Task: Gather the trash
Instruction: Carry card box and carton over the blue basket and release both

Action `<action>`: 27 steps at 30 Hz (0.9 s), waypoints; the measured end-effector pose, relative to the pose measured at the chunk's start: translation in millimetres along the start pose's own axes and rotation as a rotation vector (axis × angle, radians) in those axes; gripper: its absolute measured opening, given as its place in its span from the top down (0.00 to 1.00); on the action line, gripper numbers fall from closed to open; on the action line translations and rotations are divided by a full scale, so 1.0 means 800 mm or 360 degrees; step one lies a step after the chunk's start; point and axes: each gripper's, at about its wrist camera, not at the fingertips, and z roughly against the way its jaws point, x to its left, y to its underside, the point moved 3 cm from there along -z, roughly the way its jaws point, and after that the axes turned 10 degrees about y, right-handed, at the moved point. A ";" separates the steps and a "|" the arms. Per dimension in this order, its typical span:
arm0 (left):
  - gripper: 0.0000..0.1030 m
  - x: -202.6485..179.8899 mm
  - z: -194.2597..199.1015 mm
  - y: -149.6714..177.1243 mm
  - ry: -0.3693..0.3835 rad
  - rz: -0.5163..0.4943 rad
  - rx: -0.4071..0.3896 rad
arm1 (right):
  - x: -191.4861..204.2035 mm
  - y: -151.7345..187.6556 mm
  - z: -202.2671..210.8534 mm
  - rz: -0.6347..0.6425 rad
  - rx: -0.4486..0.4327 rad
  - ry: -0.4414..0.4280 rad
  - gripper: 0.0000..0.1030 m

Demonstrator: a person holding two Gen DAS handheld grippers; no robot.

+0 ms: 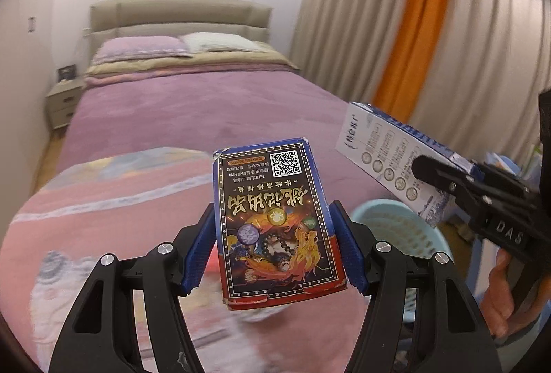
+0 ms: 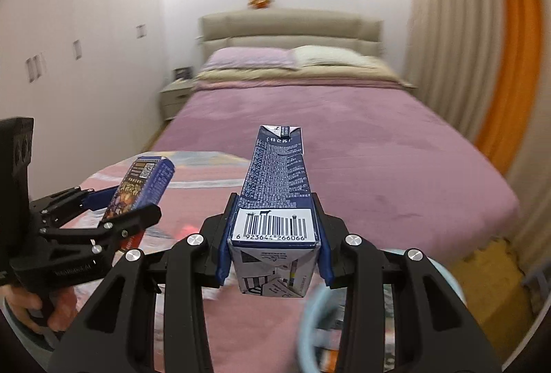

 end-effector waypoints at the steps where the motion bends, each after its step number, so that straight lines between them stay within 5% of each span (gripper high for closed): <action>1: 0.39 -0.015 -0.013 -0.002 0.0041 -0.0003 0.0022 | -0.015 0.005 0.005 -0.0029 -0.0001 0.0044 0.65; 12: 0.39 -0.118 -0.133 0.022 0.0269 -0.0099 0.0252 | -0.140 0.063 0.002 -0.0312 0.0115 0.0258 0.65; 27: 0.38 -0.138 -0.213 0.073 0.0385 -0.0123 0.0509 | -0.203 0.142 -0.046 -0.0627 0.0375 0.0285 0.64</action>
